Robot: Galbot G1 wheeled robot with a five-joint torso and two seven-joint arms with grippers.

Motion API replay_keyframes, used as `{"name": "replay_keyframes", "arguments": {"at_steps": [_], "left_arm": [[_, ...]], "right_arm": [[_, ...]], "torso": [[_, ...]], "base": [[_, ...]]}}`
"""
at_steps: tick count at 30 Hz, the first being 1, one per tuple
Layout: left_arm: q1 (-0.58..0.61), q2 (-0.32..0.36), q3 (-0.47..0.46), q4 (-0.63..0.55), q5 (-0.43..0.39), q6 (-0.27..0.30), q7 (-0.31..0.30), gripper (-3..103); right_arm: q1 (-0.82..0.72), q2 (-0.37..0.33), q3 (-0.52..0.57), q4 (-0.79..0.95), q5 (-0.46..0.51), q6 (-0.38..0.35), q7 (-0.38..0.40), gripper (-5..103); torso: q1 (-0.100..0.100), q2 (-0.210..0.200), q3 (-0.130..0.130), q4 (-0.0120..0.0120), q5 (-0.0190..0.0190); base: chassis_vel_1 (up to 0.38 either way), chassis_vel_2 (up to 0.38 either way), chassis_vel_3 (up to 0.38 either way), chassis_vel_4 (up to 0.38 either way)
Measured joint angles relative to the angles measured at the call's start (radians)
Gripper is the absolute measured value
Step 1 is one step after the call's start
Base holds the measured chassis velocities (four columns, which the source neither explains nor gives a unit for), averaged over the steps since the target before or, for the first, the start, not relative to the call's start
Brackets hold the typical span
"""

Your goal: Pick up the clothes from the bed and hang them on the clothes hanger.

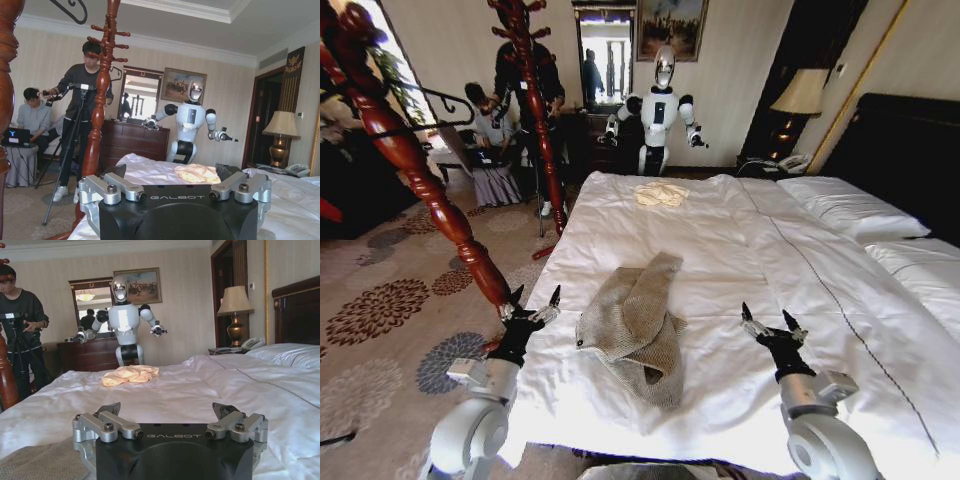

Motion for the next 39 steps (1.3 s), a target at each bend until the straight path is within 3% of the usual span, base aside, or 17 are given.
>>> {"name": "replay_keyframes", "arguments": {"at_steps": [3,4,7,9,13,15,19,25,32,39], "left_arm": [[-0.003,0.001,-0.002,-0.004,0.000,0.001,-0.004,100],[-0.003,0.001,-0.002,-0.004,0.000,0.001,-0.004,100],[-0.006,0.010,-0.005,-0.007,0.001,0.003,-0.010,100],[-0.006,0.011,-0.006,-0.008,0.001,0.003,-0.010,100],[0.006,0.013,-0.017,-0.034,0.001,0.004,-0.013,100],[0.008,0.012,-0.017,-0.039,0.001,0.005,-0.013,100],[0.013,0.027,-0.033,-0.070,-0.015,0.006,-0.019,100],[0.023,0.050,-0.056,-0.110,-0.045,0.002,-0.023,100],[0.047,0.013,-0.050,-0.165,-0.047,0.010,-0.034,100],[0.045,0.025,-0.047,-0.167,-0.047,0.018,-0.043,100]], "right_arm": [[-0.006,-0.021,-0.027,0.047,0.212,-0.048,0.049,100],[-0.006,-0.021,-0.027,0.047,0.212,-0.048,0.049,100],[-0.005,-0.033,-0.066,0.131,0.526,-0.156,0.191,100],[-0.004,-0.034,-0.069,0.135,0.546,-0.163,0.199,100],[0.016,-0.073,-0.123,0.110,0.706,-0.231,0.262,100],[0.021,-0.077,-0.126,0.106,0.729,-0.242,0.272,100],[0.067,-0.080,-0.147,0.100,0.912,-0.362,0.407,100],[0.109,-0.068,-0.179,0.042,0.911,-0.390,0.441,100],[0.148,-0.072,-0.209,-0.014,0.894,-0.383,0.445,100],[0.165,-0.048,-0.237,-0.038,0.872,-0.383,0.444,100]], "torso": [[0.000,0.000,0.000,0.0000,0.0000],[0.000,0.000,0.000,0.0000,0.0000],[0.000,0.000,0.000,0.0000,-0.0002],[0.000,0.000,0.000,0.0000,-0.0002],[0.000,0.000,0.000,0.0000,0.0002],[0.000,0.000,0.000,0.0000,0.0001],[0.000,0.000,0.000,0.0000,0.0001],[0.000,0.000,0.000,0.0000,0.0000],[0.000,0.000,0.000,0.0000,0.0001],[0.000,0.000,0.000,-0.0001,0.0000]], "base": [[0.000,0.000,0.000,0.000],[0.000,0.000,0.000,0.000],[0.000,0.000,0.000,0.000],[0.000,0.000,0.000,0.000],[0.000,0.000,0.000,0.000],[0.000,0.000,0.000,0.000],[0.000,0.000,0.000,0.000],[0.000,0.000,0.000,0.000],[0.000,0.000,0.000,0.000],[0.000,0.000,0.000,0.000]]}}
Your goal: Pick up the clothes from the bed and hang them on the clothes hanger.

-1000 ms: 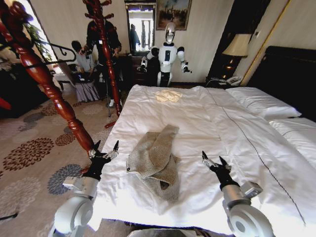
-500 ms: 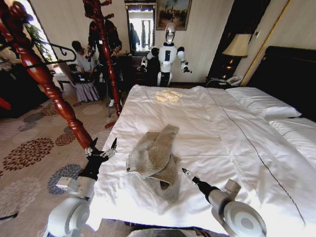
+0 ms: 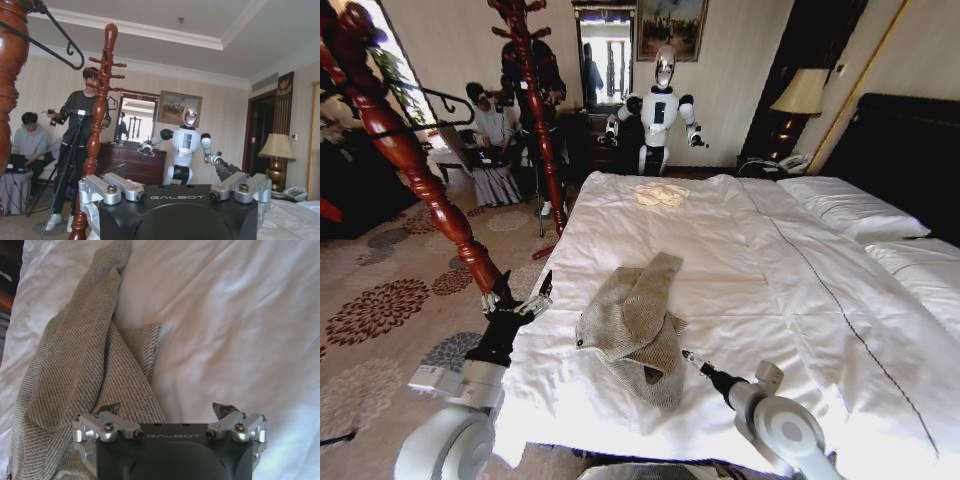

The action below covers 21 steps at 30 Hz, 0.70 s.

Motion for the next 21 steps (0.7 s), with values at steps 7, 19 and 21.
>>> {"name": "replay_keyframes", "arguments": {"at_steps": [7,19,21], "left_arm": [[-0.013,-0.001,0.008,0.017,0.000,0.004,-0.009,100],[-0.010,-0.031,0.015,0.031,0.016,0.004,-0.013,100],[-0.007,-0.031,0.014,0.031,0.018,0.004,-0.014,100]], "right_arm": [[-0.018,0.026,-0.035,-0.008,-0.022,-0.001,0.001,100],[-0.024,0.083,-0.113,-0.038,-0.105,-0.027,-0.076,99],[-0.022,0.093,-0.121,-0.038,-0.117,-0.021,-0.095,94]], "torso": [[0.000,0.000,0.000,0.0000,-0.0001],[0.000,0.000,0.000,0.0001,-0.0001],[0.000,0.000,0.000,0.0001,-0.0001]], "base": [[0.000,0.000,0.000,0.000],[0.000,0.000,0.000,0.000],[0.000,0.000,0.000,0.000]]}}
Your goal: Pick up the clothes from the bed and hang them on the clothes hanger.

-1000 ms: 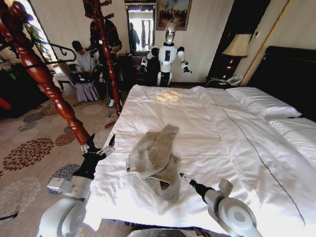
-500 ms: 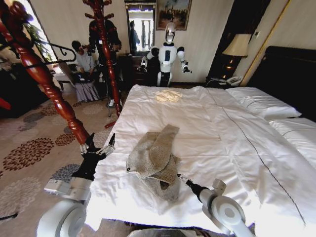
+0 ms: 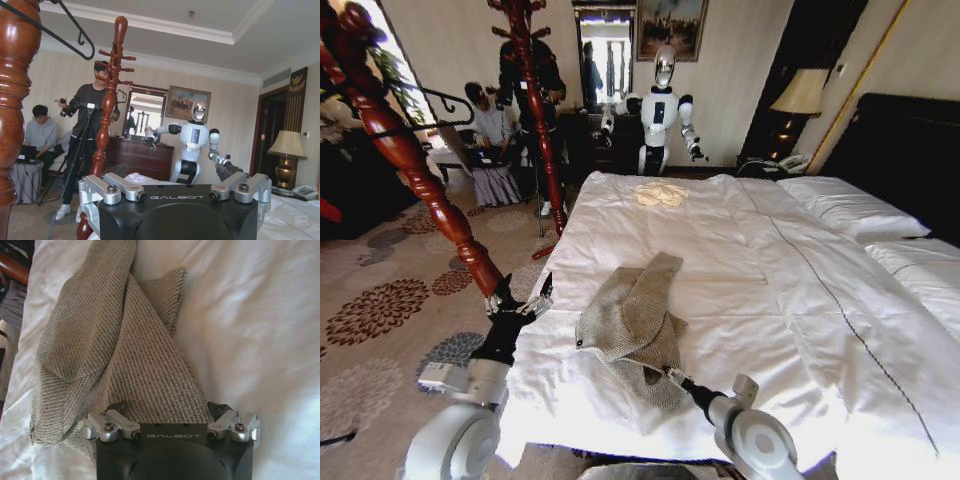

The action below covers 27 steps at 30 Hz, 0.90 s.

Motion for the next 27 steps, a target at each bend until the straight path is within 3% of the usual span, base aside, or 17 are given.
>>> {"name": "replay_keyframes", "arguments": {"at_steps": [2,4,5,8,12,18,21,23,25,27], "left_arm": [[0.003,0.001,-0.001,0.000,0.002,0.000,0.000,100],[0.003,0.001,-0.001,0.000,0.003,0.000,0.000,100],[0.004,0.001,-0.001,0.000,0.007,0.000,-0.001,100],[0.004,0.000,0.001,0.002,0.010,0.000,-0.004,100],[0.005,-0.007,0.004,0.003,0.020,0.002,-0.009,100],[0.011,-0.012,0.005,0.002,0.024,0.004,-0.015,100],[0.014,-0.014,0.004,-0.001,0.024,0.004,-0.021,100],[0.015,-0.014,0.004,-0.001,0.024,0.004,-0.023,100],[0.015,-0.015,0.003,-0.001,0.024,0.005,-0.026,100],[0.014,-0.015,0.003,-0.001,0.024,0.006,-0.028,100]], "right_arm": [[0.000,0.011,-0.002,0.000,-0.009,0.013,-0.018,84],[-0.001,0.012,-0.002,0.001,-0.010,0.015,-0.021,84],[-0.003,0.015,0.000,0.008,-0.010,0.020,-0.026,73],[-0.008,0.016,0.003,0.018,-0.010,0.022,-0.031,68],[-0.018,0.017,0.001,0.028,-0.019,0.025,-0.046,46],[-0.021,0.021,-0.008,0.031,-0.035,0.029,-0.059,30],[-0.024,0.020,-0.010,0.032,-0.046,0.035,-0.064,14],[-0.025,0.018,-0.010,0.034,-0.048,0.037,-0.065,14],[-0.029,0.013,-0.003,0.039,-0.052,0.041,-0.066,3],[-0.032,0.006,0.011,0.050,-0.053,0.044,-0.066,1]], "torso": [[0.000,0.000,0.000,0.0000,0.0001],[0.000,0.000,0.000,0.0000,0.0000],[0.000,0.000,0.000,0.0000,0.0001],[0.000,0.000,0.000,0.0000,0.0000],[0.000,0.000,0.000,0.0000,0.0000],[0.000,0.000,0.000,0.0000,0.0001],[0.000,0.000,0.000,0.0000,0.0001],[0.000,0.000,0.000,0.0000,0.0001],[0.000,0.000,0.000,0.0000,0.0002],[0.000,0.000,0.000,0.0000,0.0003]], "base": [[0.000,0.000,0.000,0.000],[0.000,0.000,0.000,0.000],[0.000,0.000,0.000,0.000],[0.000,0.000,0.000,0.000],[0.000,0.000,0.000,0.000],[0.000,0.000,0.000,0.000],[0.000,0.000,0.000,0.000],[0.000,0.000,0.000,0.000],[0.000,0.000,0.000,0.000],[0.000,0.000,0.000,0.000]]}}
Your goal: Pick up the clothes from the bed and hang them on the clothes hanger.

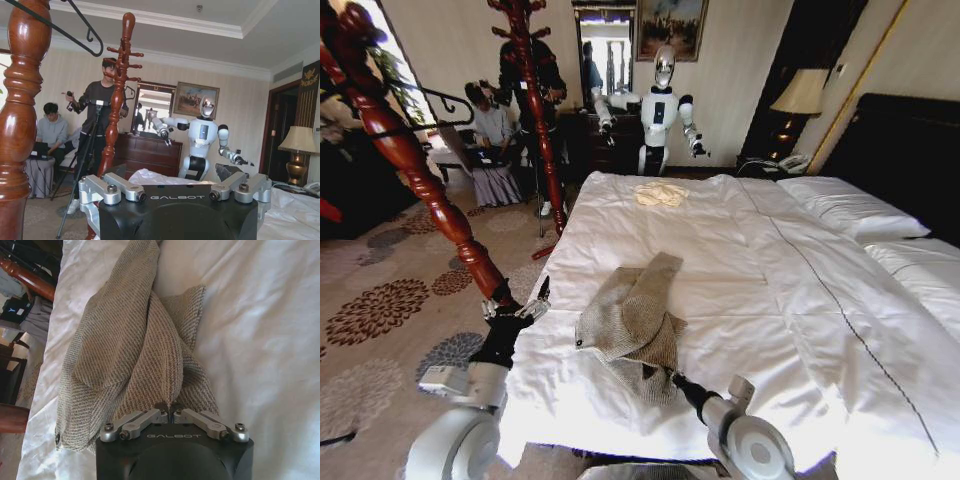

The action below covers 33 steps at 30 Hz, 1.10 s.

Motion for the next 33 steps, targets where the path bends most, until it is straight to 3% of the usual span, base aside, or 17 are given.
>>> {"name": "replay_keyframes", "arguments": {"at_steps": [5,9,10,13,19,22,26,27,29,31,33], "left_arm": [[-0.001,0.003,-0.002,0.000,-0.001,0.001,-0.003,100],[-0.005,0.013,-0.006,0.001,-0.008,0.001,-0.007,100],[-0.005,0.013,-0.006,0.001,-0.008,0.001,-0.007,100],[-0.011,0.013,-0.003,0.003,-0.009,0.001,-0.008,100],[-0.013,0.011,0.001,0.006,-0.010,0.000,-0.010,100],[-0.009,0.019,-0.001,0.006,-0.012,0.000,-0.012,100],[-0.004,0.020,0.012,0.013,-0.010,-0.001,-0.014,100],[-0.004,0.020,0.012,0.013,-0.010,-0.001,-0.014,100],[0.001,0.014,0.017,0.014,-0.008,-0.002,-0.014,100],[0.009,0.009,0.020,0.017,-0.002,-0.003,-0.014,100],[0.010,0.008,0.020,0.018,0.000,-0.003,-0.014,100]], "right_arm": [[0.002,-0.032,0.071,0.037,0.046,-0.006,0.016,1],[0.061,-0.150,0.302,0.131,0.264,-0.035,0.063,1],[0.061,-0.150,0.302,0.131,0.264,-0.035,0.063,1],[0.096,-0.210,0.450,0.171,0.378,-0.035,0.070,1],[0.112,-0.259,0.587,0.207,0.483,-0.040,0.069,1],[0.121,-0.270,0.592,0.203,0.466,-0.047,0.105,1],[0.174,-0.269,0.513,0.018,0.318,-0.046,0.090,1],[0.174,-0.269,0.513,0.018,0.318,-0.046,0.090,1],[0.235,-0.273,0.481,-0.095,0.261,-0.033,0.040,-2],[0.323,-0.284,0.442,-0.236,0.188,0.014,-0.035,5],[0.351,-0.286,0.432,-0.279,0.170,0.032,-0.052,10]], "torso": [[0.000,0.000,0.000,0.0000,0.0001],[0.000,0.000,0.000,0.0003,0.0001],[0.000,0.000,0.000,0.0003,0.0001],[0.000,0.000,0.000,0.0001,0.0000],[0.000,0.000,0.000,0.0000,-0.0001],[0.000,0.000,0.000,0.0000,-0.0003],[0.000,0.000,0.000,-0.0002,0.0004],[0.000,0.000,0.000,-0.0002,0.0004],[0.000,0.000,0.000,0.0000,0.0004],[0.000,0.000,0.000,0.0002,-0.0003],[0.000,0.000,0.000,0.0002,-0.0001]], "base": [[0.000,0.000,0.000,0.000],[0.000,0.000,0.000,0.000],[0.000,0.000,0.000,0.000],[0.000,0.000,0.000,0.000],[0.000,0.000,0.000,0.000],[0.000,0.000,0.000,0.000],[0.000,0.000,0.000,0.000],[0.000,0.000,0.000,0.000],[0.000,0.000,0.000,0.000],[0.000,0.000,0.000,0.000],[0.000,0.000,0.000,0.000]]}}
